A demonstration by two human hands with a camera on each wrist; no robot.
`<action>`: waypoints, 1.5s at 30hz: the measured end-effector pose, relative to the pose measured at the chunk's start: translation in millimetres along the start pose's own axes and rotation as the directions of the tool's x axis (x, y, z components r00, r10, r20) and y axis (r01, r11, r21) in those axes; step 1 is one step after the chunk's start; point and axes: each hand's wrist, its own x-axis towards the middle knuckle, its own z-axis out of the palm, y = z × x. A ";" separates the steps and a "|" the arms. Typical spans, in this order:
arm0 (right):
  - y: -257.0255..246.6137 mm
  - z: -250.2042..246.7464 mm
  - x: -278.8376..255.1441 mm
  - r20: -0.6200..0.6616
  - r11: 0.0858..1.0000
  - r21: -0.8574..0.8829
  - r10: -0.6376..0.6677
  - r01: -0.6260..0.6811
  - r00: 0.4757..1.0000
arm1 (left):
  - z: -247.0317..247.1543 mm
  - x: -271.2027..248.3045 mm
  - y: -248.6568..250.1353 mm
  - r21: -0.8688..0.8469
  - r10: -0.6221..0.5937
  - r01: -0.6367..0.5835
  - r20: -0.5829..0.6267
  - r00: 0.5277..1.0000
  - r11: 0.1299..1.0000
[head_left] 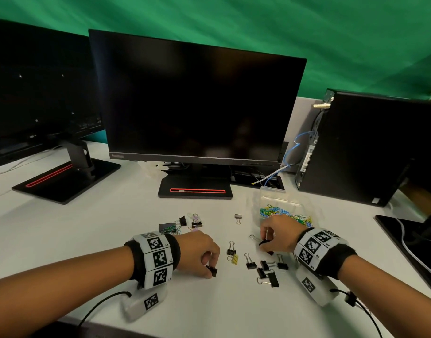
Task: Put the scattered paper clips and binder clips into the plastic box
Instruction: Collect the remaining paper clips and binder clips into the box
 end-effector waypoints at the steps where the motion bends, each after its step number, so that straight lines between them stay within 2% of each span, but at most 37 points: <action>1: 0.4 0.4 0.7 0.001 1.000 -0.008 0.004 -0.004 1.000 | 1.4 -2.1 -0.5 -0.004 0.007 -0.007 0.006 1.000 1.000; 7: -12.0 0.5 4.7 -0.009 0.999 -0.047 -0.021 0.021 1.000 | 6.7 -20.6 -8.7 -0.009 0.044 -0.043 0.042 0.998 0.999; 11: -35.6 4.1 6.4 -0.051 0.981 -0.023 -0.192 0.191 0.980 | 4.5 -28.7 -18.5 -0.036 0.048 -0.047 0.025 0.999 0.998; 14: -52.5 8.8 7.4 -0.017 0.953 0.000 -0.304 0.304 0.952 | -0.5 -32.9 -26.4 -0.119 0.016 -0.016 0.000 1.000 0.993; 18: -65.0 10.0 13.8 0.036 0.950 -0.019 -0.311 0.312 0.950 | -12.6 -34.4 -48.5 -0.189 -0.090 0.065 -0.129 0.988 0.980; 21: -73.3 9.0 23.5 0.006 0.944 -0.017 -0.330 0.330 0.944 | -24.6 -33.8 -74.1 -0.176 -0.209 0.165 -0.273 0.939 0.971; 24: -83.9 6.6 32.5 0.018 0.935 0.014 -0.356 0.356 0.934 | -33.1 -32.3 -94.1 -0.119 -0.298 0.273 -0.352 0.888 0.955; 29: -96.5 7.9 40.2 0.145 0.931 0.058 -0.366 0.361 0.919 | -34.1 -24.7 -106.4 -0.150 -0.384 0.354 -0.305 0.872 0.923; 35: -99.4 8.3 43.3 0.173 0.940 0.087 -0.340 0.329 0.924 | -32.3 -16.0 -105.5 -0.165 -0.378 0.345 -0.259 0.889 0.924; 40: -100.9 8.9 49.1 0.219 0.945 0.054 -0.325 0.321 0.920 | -37.2 -20.7 -108.3 -0.153 -0.352 0.321 -0.275 0.895 0.935; 45: -109.0 6.3 57.6 0.207 0.938 0.025 -0.344 0.347 0.916 | -40.6 -29.5 -111.6 -0.129 -0.368 0.345 -0.264 0.892 0.930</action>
